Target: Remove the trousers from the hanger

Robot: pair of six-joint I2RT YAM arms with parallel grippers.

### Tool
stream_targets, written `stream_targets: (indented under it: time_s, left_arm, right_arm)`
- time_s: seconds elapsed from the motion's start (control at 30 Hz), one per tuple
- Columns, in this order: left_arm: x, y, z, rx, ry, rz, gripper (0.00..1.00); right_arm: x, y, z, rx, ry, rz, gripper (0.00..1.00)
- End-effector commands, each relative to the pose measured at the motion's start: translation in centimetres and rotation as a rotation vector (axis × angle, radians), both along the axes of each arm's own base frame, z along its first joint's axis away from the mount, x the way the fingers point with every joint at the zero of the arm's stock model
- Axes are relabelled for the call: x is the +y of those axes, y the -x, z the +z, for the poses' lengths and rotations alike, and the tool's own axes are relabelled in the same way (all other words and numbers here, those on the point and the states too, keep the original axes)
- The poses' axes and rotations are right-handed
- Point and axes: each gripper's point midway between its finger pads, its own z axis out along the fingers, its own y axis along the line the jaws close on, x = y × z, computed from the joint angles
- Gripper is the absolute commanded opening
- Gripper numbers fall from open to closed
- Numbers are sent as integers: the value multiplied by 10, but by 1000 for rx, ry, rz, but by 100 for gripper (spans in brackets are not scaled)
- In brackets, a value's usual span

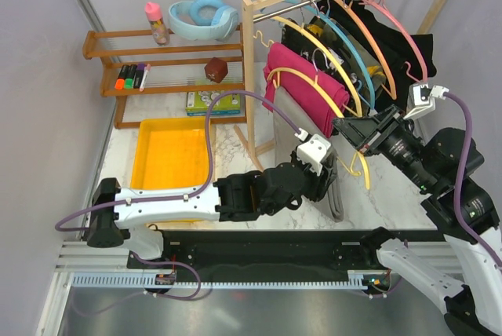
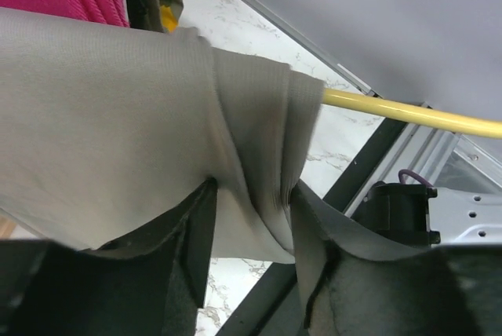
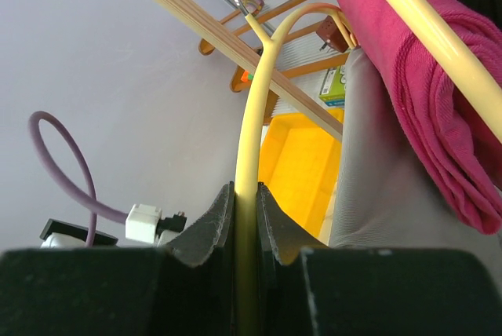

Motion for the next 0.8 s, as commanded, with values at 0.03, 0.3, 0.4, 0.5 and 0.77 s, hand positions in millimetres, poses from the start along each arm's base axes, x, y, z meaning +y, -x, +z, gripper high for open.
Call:
stream_targets:
  time_s: [0.03,0.3,0.4,0.5,0.77]
  left_arm:
    - [0,-13,21,31,80,54,44]
    - [-1,-15,30,17,87,33,17]
    - [2,-13,34,12,77,19,2]
    - [9,-6,42,7,83,-17,2]
    - [43,11,63,-11,123,-88,2]
  right_arm:
    - [-15,19,68,-207,-129,-22,0]
    - [-15,21,62,-196,-128,-19,0]
    - [-16,20,60,-192,-124,-25,0]
    - [-18,17,52,-180,-95,-46,0]
    - [-22,14,33,-158,-37,-69,0]
